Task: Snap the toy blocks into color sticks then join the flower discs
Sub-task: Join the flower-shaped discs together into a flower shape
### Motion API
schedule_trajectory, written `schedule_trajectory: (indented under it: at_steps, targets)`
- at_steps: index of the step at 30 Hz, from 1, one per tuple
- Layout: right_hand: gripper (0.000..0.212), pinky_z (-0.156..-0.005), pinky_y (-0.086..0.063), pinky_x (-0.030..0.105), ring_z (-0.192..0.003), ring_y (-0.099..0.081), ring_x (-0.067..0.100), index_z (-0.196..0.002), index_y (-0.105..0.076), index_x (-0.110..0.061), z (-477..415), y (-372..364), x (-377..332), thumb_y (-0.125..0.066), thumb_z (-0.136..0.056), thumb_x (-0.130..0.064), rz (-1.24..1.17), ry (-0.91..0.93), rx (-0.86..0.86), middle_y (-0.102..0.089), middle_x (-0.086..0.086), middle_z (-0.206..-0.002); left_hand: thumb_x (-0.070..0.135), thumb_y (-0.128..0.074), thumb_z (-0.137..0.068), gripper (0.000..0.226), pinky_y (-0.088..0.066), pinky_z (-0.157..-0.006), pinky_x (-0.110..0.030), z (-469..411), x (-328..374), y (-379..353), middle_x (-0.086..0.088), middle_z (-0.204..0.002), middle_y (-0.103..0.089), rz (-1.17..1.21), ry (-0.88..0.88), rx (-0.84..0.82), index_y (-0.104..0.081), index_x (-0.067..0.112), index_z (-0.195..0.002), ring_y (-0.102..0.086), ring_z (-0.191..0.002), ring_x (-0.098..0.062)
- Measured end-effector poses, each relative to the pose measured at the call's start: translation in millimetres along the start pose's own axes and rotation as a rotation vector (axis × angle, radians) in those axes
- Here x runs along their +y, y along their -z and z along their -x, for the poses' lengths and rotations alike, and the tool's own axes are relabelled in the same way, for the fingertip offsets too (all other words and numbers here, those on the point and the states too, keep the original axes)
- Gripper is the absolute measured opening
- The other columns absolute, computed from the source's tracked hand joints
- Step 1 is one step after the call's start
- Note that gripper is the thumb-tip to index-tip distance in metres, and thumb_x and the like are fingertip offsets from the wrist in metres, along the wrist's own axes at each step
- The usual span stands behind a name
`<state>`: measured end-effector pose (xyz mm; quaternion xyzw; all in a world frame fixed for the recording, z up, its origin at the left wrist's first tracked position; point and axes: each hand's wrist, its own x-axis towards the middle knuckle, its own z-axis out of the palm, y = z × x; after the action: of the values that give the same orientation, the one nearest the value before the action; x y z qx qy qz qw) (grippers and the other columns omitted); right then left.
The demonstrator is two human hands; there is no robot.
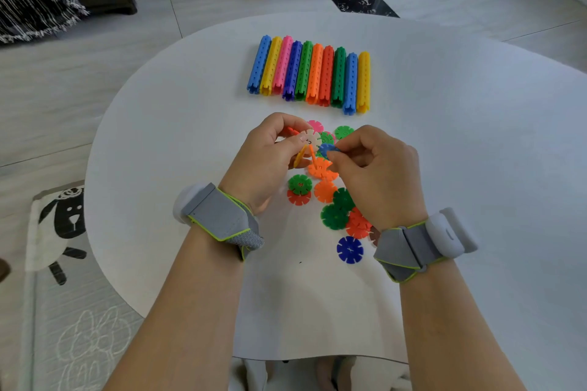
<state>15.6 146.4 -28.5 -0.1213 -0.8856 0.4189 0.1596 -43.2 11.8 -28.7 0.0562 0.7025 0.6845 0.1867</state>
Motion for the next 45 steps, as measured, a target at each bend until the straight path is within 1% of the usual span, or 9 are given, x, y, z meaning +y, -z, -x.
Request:
schedule_trajectory:
  at_steps: [5,11,18,24,30,33,35,40,45]
  targets:
    - [0.008,-0.069,-0.054,0.021,-0.068,-0.068,0.008,-0.078,-0.068,-0.021,0,1,3,-0.071,-0.081,-0.015,0.013,0.008,-0.037,-0.069,-0.007,-0.07,0.009,-0.045,-0.095,0.016,-0.048,-0.066,-0.024,1,0,-1,-0.006,-0.093,-0.056,-0.113,-0.025,-0.003,-0.059,0.017,-0.096,-0.056,-0.076,-0.013]
    - [0.02,-0.069,-0.056,0.025,-0.067,-0.068,0.009,-0.072,-0.06,-0.028,1,1,-2,-0.071,-0.081,-0.013,-0.037,-0.019,-0.041,-0.068,-0.009,-0.071,0.011,-0.04,-0.097,0.017,-0.044,-0.06,-0.021,1,2,-6,0.002,-0.082,-0.052,-0.094,-0.013,0.04,-0.056,0.017,-0.097,-0.051,-0.069,-0.01]
    - [0.018,-0.071,-0.058,0.03,-0.068,-0.069,0.01,-0.074,-0.06,-0.026,2,-1,-6,-0.07,-0.083,-0.014,-0.039,-0.038,-0.04,-0.07,-0.006,-0.074,0.012,-0.037,-0.099,0.018,-0.042,-0.057,-0.019,1,2,-13,0.005,-0.079,-0.052,-0.078,-0.006,0.068,-0.054,0.017,-0.101,-0.049,-0.064,-0.006]
    - [0.025,-0.068,-0.057,0.029,-0.067,-0.069,0.009,-0.071,-0.057,-0.027,6,-10,-7,-0.069,-0.083,-0.01,-0.066,-0.044,0.032,-0.07,-0.005,-0.073,0.009,-0.037,-0.097,0.022,-0.04,-0.056,-0.02,0,0,-18,0.004,-0.085,-0.055,-0.08,-0.029,0.139,-0.056,0.018,-0.102,-0.049,-0.062,-0.006]
    - [0.01,-0.064,-0.055,0.033,-0.065,-0.066,0.016,-0.073,-0.064,-0.014,11,-18,-6,-0.07,-0.08,-0.008,-0.06,0.036,0.144,-0.065,-0.005,-0.067,0.011,-0.035,-0.097,0.025,-0.04,-0.065,-0.023,0,-2,-19,0.002,-0.097,-0.059,-0.104,-0.047,0.155,-0.055,0.019,-0.108,-0.051,-0.074,-0.01]
    - [0.006,-0.062,-0.054,0.039,-0.064,-0.065,0.02,-0.073,-0.066,-0.008,12,-22,-5,-0.067,-0.078,-0.01,-0.028,0.083,0.156,-0.067,0.0,-0.067,0.012,-0.034,-0.098,0.026,-0.05,-0.083,-0.035,1,-1,-19,-0.001,-0.105,-0.06,-0.143,-0.041,0.146,-0.055,0.021,-0.11,-0.057,-0.094,-0.018]
    - [0.005,-0.062,-0.054,0.04,-0.064,-0.066,0.02,-0.074,-0.067,-0.008,12,-22,-4,-0.067,-0.078,-0.01,-0.034,0.086,0.137,-0.068,0.002,-0.067,0.012,-0.034,-0.098,0.026,-0.049,-0.092,-0.041,2,-2,-19,-0.002,-0.106,-0.059,-0.156,-0.042,0.146,-0.055,0.022,-0.11,-0.057,-0.102,-0.021]
    - [0.003,-0.069,-0.056,0.041,-0.07,-0.069,0.019,-0.08,-0.071,-0.011,11,-16,-3,-0.07,-0.082,-0.009,-0.065,-0.008,0.013,-0.07,0.0,-0.073,0.011,-0.036,-0.096,0.028,-0.046,-0.095,-0.043,2,-6,-18,-0.002,-0.109,-0.06,-0.211,-0.07,0.149,-0.057,0.02,-0.111,-0.055,-0.102,-0.019]
    - [0.006,-0.074,-0.058,0.038,-0.072,-0.07,0.015,-0.083,-0.072,-0.014,12,-12,-9,-0.067,-0.086,-0.013,-0.106,-0.062,-0.028,-0.071,-0.001,-0.074,0.016,-0.037,-0.099,0.034,-0.046,-0.097,-0.04,1,-6,-14,0.0,-0.122,-0.056,-0.205,-0.082,0.12,-0.047,0.02,-0.131,-0.053,-0.112,-0.021]
